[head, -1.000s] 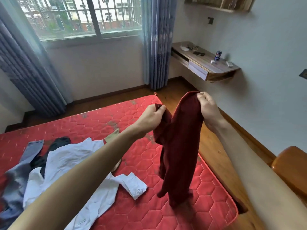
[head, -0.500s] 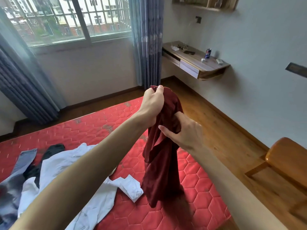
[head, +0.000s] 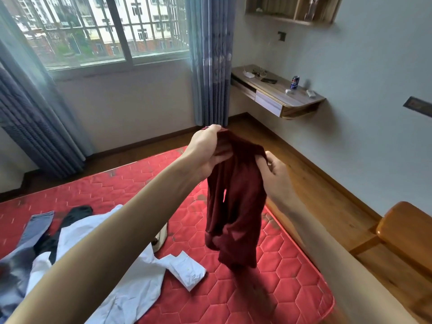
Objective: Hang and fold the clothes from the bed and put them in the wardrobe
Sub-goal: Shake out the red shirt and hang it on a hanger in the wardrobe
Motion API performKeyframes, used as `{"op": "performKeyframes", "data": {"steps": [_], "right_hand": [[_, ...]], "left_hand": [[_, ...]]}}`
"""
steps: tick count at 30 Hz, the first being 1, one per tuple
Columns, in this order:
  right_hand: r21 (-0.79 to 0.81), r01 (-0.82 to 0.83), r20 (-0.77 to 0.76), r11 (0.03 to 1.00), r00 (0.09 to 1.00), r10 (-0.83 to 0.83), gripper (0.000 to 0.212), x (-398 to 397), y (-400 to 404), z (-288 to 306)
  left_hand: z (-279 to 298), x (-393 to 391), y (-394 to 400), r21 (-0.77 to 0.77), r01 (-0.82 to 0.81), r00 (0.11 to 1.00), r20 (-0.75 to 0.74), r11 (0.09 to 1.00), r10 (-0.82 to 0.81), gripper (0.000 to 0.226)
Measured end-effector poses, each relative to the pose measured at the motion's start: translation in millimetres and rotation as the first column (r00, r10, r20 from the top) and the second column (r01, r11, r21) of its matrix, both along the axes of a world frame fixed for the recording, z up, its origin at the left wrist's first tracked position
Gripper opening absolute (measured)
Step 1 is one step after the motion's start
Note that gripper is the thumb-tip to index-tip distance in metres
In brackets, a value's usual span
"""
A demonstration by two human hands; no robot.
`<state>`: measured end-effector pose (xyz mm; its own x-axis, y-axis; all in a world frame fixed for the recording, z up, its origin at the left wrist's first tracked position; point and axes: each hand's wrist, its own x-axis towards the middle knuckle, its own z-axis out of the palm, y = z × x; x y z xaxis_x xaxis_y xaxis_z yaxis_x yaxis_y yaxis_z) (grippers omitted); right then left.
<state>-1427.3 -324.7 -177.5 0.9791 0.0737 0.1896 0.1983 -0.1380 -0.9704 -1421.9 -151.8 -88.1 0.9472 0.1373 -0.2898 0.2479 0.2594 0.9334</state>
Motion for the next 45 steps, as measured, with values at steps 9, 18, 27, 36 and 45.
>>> {"op": "performKeyframes", "data": {"steps": [9,18,27,36,45], "right_hand": [[-0.047,-0.283,-0.240,0.958,0.934,0.264,0.036,31.2,-16.6,53.6],[-0.071,-0.427,-0.320,0.901,0.866,0.385,0.026,35.9,-6.9,63.9],[-0.054,-0.506,-0.384,0.861,0.806,0.450,0.022,24.0,-26.5,68.5],[-0.699,-0.172,0.085,0.695,0.944,0.319,0.027,19.0,-56.9,24.9],[-0.700,0.108,0.247,0.706,0.964,0.097,0.025,32.2,-71.0,-31.5]], "left_hand": [[-30.6,-11.5,45.1,0.232,0.311,0.906,-0.366,0.922,-0.213,0.084],[-37.0,-17.6,40.4,0.836,-0.171,0.853,0.391,0.521,-0.347,0.030],[-69.7,-19.0,9.9,0.888,0.057,0.691,0.295,0.456,-0.660,0.019],[-49.5,-22.1,7.5,0.924,-0.219,0.696,0.373,0.314,-0.613,0.018],[-34.6,-18.9,24.1,0.890,-0.278,0.740,0.439,0.362,-0.510,0.019]]}}
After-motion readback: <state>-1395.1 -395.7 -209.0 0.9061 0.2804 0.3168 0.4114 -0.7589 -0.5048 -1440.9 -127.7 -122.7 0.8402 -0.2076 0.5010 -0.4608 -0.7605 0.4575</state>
